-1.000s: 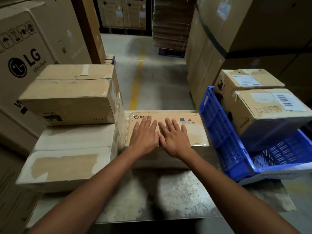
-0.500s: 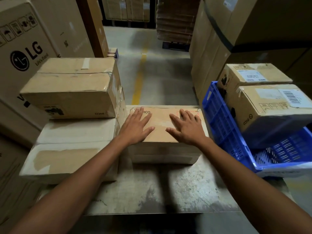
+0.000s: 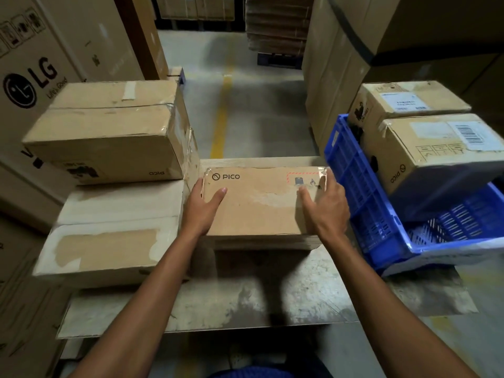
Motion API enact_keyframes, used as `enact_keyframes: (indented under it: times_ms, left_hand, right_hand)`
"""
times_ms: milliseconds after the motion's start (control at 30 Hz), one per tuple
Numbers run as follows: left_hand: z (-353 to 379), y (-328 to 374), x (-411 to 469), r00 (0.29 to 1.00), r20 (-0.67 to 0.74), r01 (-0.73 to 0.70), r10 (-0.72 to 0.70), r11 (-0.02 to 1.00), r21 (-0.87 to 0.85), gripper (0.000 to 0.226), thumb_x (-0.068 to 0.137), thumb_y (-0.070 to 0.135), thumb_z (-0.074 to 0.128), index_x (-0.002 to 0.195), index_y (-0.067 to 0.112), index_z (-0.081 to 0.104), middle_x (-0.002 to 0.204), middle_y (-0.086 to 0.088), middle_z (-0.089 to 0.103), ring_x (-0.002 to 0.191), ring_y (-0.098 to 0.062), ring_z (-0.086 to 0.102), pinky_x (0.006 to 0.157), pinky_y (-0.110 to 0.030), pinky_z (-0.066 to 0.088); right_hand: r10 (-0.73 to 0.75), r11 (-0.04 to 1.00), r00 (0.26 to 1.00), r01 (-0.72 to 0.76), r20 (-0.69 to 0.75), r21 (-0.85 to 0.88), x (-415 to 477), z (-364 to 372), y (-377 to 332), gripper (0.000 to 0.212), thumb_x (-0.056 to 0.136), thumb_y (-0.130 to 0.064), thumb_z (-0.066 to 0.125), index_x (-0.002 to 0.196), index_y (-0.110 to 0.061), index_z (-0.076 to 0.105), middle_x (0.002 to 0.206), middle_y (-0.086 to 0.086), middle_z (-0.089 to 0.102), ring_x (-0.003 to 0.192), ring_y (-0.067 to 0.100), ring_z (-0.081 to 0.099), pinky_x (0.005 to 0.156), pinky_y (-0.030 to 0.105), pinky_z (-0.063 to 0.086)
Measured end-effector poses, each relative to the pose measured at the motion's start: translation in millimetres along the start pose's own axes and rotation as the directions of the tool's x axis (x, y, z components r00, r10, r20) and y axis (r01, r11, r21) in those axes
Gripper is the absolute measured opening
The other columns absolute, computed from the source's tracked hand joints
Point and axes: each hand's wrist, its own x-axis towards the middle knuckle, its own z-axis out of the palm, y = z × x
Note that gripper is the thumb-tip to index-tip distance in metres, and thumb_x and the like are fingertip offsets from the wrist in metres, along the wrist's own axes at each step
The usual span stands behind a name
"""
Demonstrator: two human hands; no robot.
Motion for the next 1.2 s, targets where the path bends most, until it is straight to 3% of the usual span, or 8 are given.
enact_keyframes:
  times_ms: [100, 300, 533, 667, 900, 967, 1033, 1200]
  left_hand:
    - [0, -1, -6, 0.999, -0.016, -0.048, 0.047, 0.993, -0.11, 0.068, 0.088, 0.066, 0.058, 0.143, 0.028, 0.049, 0.136, 0.004, 0.062, 0.125, -0.017, 0.057, 0.108, -0.043, 0.046]
    - [-3, -4, -4, 0.993, -0.04, 0.097, -0.115, 0.947, -0.307, 0.091, 0.069, 0.093, 0.049, 0.131, 0.027, 0.058, 0.128, 0.0, 0.065, 0.116, -0.02, 0.062, 0.102, -0.05, 0.05]
    - [0, -14, -16, 0.993, -0.01, 0.109, -0.114, 0.971, -0.211, 0.058, 0.083, 0.049, 0.061, 0.136, 0.027, 0.053, 0.134, -0.002, 0.055, 0.121, -0.023, 0.054, 0.105, -0.047, 0.046]
    - [4, -28, -28, 0.992, 0.046, 0.123, -0.116, 0.974, -0.19, 0.052, 0.095, 0.018, 0.061, 0.145, 0.021, 0.046, 0.134, 0.002, 0.05, 0.122, -0.019, 0.05, 0.103, -0.036, 0.043]
    - [19, -46, -48, 0.985, 0.029, 0.168, -0.168, 0.986, 0.005, 0.058, 0.089, 0.025, 0.059, 0.144, 0.026, 0.041, 0.141, -0.005, 0.052, 0.124, -0.028, 0.054, 0.107, -0.042, 0.043]
    - [23, -41, -50, 0.993, 0.008, 0.115, -0.117, 0.984, 0.136, 0.058, 0.097, 0.023, 0.057, 0.151, 0.018, 0.035, 0.145, -0.011, 0.047, 0.129, -0.032, 0.05, 0.104, -0.037, 0.039]
    - [25, -37, -52, 0.997, 0.03, 0.06, -0.073, 0.948, 0.314, 0.064, 0.1, 0.029, 0.055, 0.155, 0.014, 0.027, 0.147, -0.014, 0.04, 0.129, -0.035, 0.048, 0.102, -0.039, 0.04]
    - [35, -37, -70, 0.989, 0.145, -0.092, 0.019, 0.85, 0.519, 0.067, 0.098, 0.037, 0.055, 0.153, 0.01, 0.027, 0.153, -0.018, 0.028, 0.132, -0.04, 0.044, 0.103, -0.044, 0.042]
  right_hand:
    - [-0.005, 0.997, 0.996, 0.012, -0.094, 0.073, -6, 1, 5, 0.084, 0.089, -0.058, 0.064, 0.158, -0.028, 0.026, 0.132, 0.014, 0.044, 0.115, 0.028, 0.051, 0.094, 0.048, 0.05]
    - [-0.004, 0.96, 0.989, 0.044, -0.145, 0.277, -15, 6, 9, 0.065, 0.088, -0.055, 0.068, 0.141, -0.032, 0.039, 0.119, 0.004, 0.034, 0.102, 0.021, 0.051, 0.081, 0.034, 0.051]
    - [0.069, 0.934, 0.989, -0.018, -0.132, 0.356, -50, 22, 30, 0.055, 0.087, -0.046, 0.073, 0.118, -0.012, 0.042, 0.118, 0.008, 0.038, 0.097, 0.018, 0.051, 0.074, 0.02, 0.046]
    - [0.173, 0.937, 0.982, -0.14, -0.076, 0.32, -65, 32, 36, 0.048, 0.087, -0.044, 0.073, 0.106, -0.014, 0.041, 0.113, 0.006, 0.04, 0.091, 0.022, 0.05, 0.077, 0.033, 0.046]
    - [0.287, 0.947, 0.955, -0.295, 0.076, 0.128, -71, 35, 42, 0.041, 0.091, -0.043, 0.067, 0.111, -0.013, 0.046, 0.122, 0.014, 0.045, 0.094, 0.029, 0.055, 0.078, 0.035, 0.044]
    - [0.234, 0.972, 0.972, -0.234, 0.023, -0.013, -73, 40, 36, 0.038, 0.092, -0.042, 0.065, 0.114, -0.014, 0.05, 0.129, 0.015, 0.047, 0.116, 0.034, 0.053, 0.098, 0.05, 0.043]
    - [0.049, 0.975, 0.999, -0.048, 0.0, -0.217, -75, 48, 25, 0.042, 0.09, -0.039, 0.067, 0.121, -0.014, 0.055, 0.143, 0.016, 0.045, 0.139, 0.035, 0.04, 0.113, 0.064, 0.024]
    - [-0.4, 0.865, 0.846, 0.476, 0.353, -0.16, -89, 78, -9, 0.063, 0.094, -0.048, 0.045, 0.143, -0.009, 0.048, 0.16, 0.021, 0.032, 0.149, 0.038, 0.028, 0.115, 0.057, 0.031]
